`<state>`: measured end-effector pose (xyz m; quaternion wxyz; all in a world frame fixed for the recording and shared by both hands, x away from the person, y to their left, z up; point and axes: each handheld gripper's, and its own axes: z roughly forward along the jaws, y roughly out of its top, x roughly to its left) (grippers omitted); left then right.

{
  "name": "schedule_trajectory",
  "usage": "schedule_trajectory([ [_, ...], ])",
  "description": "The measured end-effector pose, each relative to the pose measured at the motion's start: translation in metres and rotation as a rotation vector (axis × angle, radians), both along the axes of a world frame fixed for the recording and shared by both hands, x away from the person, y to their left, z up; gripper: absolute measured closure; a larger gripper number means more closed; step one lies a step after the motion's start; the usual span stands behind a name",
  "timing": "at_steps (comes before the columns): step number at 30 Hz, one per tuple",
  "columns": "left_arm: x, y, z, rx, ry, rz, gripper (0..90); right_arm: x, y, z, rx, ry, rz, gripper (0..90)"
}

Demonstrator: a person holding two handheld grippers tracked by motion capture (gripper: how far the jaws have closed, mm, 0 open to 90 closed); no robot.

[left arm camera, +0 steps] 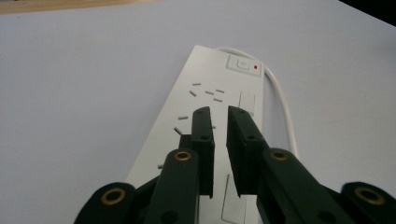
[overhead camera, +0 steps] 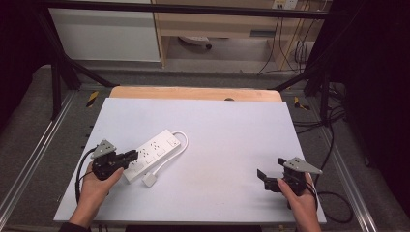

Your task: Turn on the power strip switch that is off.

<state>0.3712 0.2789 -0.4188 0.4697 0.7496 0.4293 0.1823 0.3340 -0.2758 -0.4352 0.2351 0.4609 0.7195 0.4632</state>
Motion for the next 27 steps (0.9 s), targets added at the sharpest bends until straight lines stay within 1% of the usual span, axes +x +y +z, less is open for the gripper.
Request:
schedule_trajectory([
  [4, -0.0002, -0.0013, -0.0015, 0.009, 0.012, -0.010, 81.9, 0.0000, 0.0000, 0.0001, 0.000, -0.001, 0.001, 3.7],
  [6, -0.0006, -0.0024, -0.0023, 0.021, 0.019, -0.017, 82.8, 0.0000, -0.0002, 0.0001, 0.000, -0.002, 0.000, 3.7],
  [13, -0.0012, -0.0042, -0.0039, 0.032, 0.032, -0.031, 85.0, -0.0001, -0.0004, 0.0003, 0.000, -0.003, 0.002, 3.7],
  [17, -0.0011, -0.0051, -0.0053, 0.047, 0.042, -0.043, 86.3, 0.0000, -0.0003, 0.0002, 0.000, -0.003, 0.001, 3.7],
  [20, -0.0009, -0.0061, -0.0062, 0.048, 0.048, -0.045, 86.9, -0.0001, -0.0002, 0.0003, 0.000, -0.003, 0.001, 3.7],
  [23, -0.0007, -0.0074, -0.0072, 0.065, 0.053, -0.055, 87.4, -0.0002, -0.0003, 0.0004, 0.000, -0.003, 0.002, 3.7],
  [27, -0.0005, -0.0093, -0.0089, 0.071, 0.062, -0.068, 88.7, -0.0001, -0.0002, 0.0002, 0.000, -0.002, 0.002, 3.7],
])
